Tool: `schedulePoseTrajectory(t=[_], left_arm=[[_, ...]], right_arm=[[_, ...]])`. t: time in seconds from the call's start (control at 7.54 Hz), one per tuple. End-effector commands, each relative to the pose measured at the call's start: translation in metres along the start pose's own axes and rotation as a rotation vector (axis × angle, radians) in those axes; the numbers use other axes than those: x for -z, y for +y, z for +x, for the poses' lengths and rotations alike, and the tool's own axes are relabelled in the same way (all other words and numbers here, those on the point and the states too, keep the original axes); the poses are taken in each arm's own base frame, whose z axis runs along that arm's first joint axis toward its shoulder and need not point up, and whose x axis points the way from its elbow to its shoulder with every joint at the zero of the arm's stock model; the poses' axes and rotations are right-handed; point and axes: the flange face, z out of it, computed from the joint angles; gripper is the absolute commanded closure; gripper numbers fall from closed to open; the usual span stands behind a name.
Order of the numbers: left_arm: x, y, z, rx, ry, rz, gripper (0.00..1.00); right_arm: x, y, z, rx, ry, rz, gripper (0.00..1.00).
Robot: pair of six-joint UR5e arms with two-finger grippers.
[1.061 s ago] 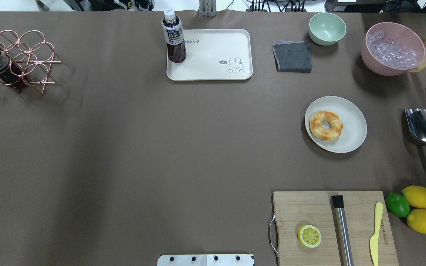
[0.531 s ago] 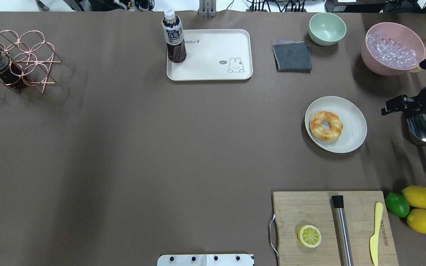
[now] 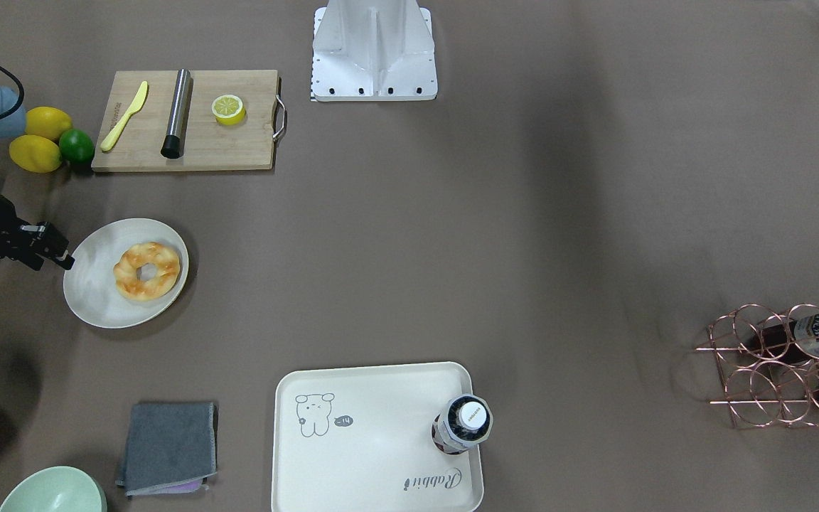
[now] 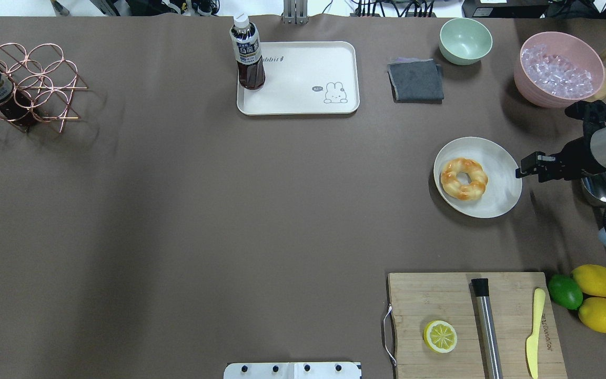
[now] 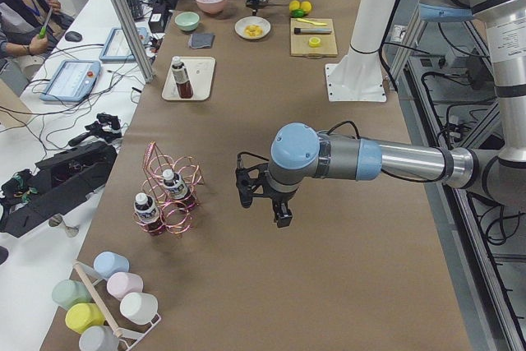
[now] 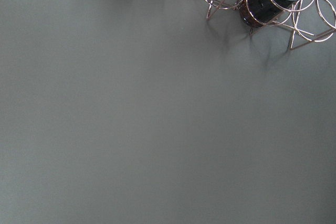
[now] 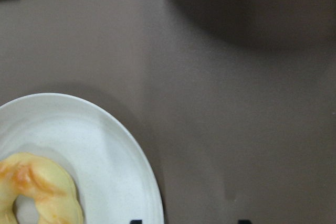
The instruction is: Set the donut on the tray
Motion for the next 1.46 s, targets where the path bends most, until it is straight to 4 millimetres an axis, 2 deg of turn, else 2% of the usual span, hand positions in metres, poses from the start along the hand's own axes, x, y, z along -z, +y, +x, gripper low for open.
schedulePoseTrajectory(t=[0.0,0.13,0.4,0.53,0.66,0.93,1.06,1.19,1.33], left_arm=[[0.000,0.000,0.000,0.000,0.000,0.000,0.01],[0.000,0.000,0.000,0.000,0.000,0.000,0.01],[0.000,0.000,0.000,-0.001,0.000,0.001,0.01],[0.000,0.000,0.000,-0.001,0.000,0.001,0.01],[0.000,0.000,0.000,-0.001,0.000,0.001,0.01],[0.000,0.000,0.001,-0.002,0.000,0.000,0.01],[0.000,0.000,0.000,-0.001,0.000,0.001,0.01],[0.000,0.000,0.000,-0.001,0.000,0.001,0.01],[0.000,0.000,0.000,-0.001,0.000,0.001,0.01]], right_arm=[[-0.011,0.008,-0.007,0.005,0.011,-0.003,0.44],[-0.014,0.010,-0.009,0.010,0.013,-0.005,0.47],[-0.017,0.015,-0.011,-0.033,0.012,-0.009,0.73],[-0.024,0.021,-0.016,-0.032,-0.006,0.007,0.76],[-0.025,0.023,-0.018,-0.039,-0.012,0.010,1.00],[-0.017,0.024,-0.029,-0.032,-0.035,0.009,1.00],[-0.008,0.023,-0.041,-0.020,-0.054,0.018,1.00],[0.007,0.014,-0.049,-0.070,-0.086,0.012,1.00],[0.026,-0.006,-0.066,-0.128,-0.133,0.001,1.00]])
